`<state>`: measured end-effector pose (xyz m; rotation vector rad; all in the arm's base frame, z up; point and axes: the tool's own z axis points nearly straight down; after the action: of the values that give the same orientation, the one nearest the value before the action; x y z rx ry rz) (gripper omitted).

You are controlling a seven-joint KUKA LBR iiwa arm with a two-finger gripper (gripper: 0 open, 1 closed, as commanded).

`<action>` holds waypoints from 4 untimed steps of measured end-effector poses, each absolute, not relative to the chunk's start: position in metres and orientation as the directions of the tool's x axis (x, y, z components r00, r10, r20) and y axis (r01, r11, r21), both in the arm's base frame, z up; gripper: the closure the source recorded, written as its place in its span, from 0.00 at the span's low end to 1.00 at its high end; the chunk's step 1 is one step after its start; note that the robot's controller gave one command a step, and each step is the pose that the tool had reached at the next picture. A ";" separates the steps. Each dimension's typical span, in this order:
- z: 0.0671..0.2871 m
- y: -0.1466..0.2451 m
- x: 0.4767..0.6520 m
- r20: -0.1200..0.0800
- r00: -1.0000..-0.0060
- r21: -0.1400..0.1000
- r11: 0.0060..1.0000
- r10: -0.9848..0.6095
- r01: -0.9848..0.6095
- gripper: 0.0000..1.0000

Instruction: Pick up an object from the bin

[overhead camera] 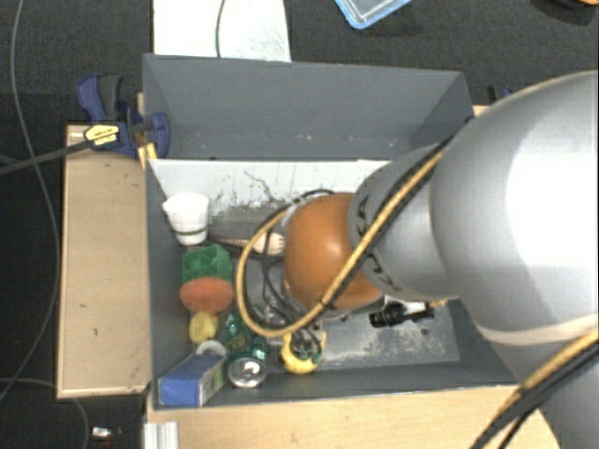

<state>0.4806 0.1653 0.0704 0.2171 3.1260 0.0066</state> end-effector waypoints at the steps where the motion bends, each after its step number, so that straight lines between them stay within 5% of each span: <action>1: 0.079 0.142 0.504 -0.012 -0.987 0.007 0.987 0.158 0.158 1.00; 4: 0.070 0.146 0.484 -0.009 -0.983 0.007 0.983 0.185 0.185 1.00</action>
Offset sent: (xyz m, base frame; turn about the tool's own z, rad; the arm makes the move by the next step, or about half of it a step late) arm 0.0192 -0.0256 0.0036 -0.0055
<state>0.4838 0.1463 0.0702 0.2914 3.1185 0.0097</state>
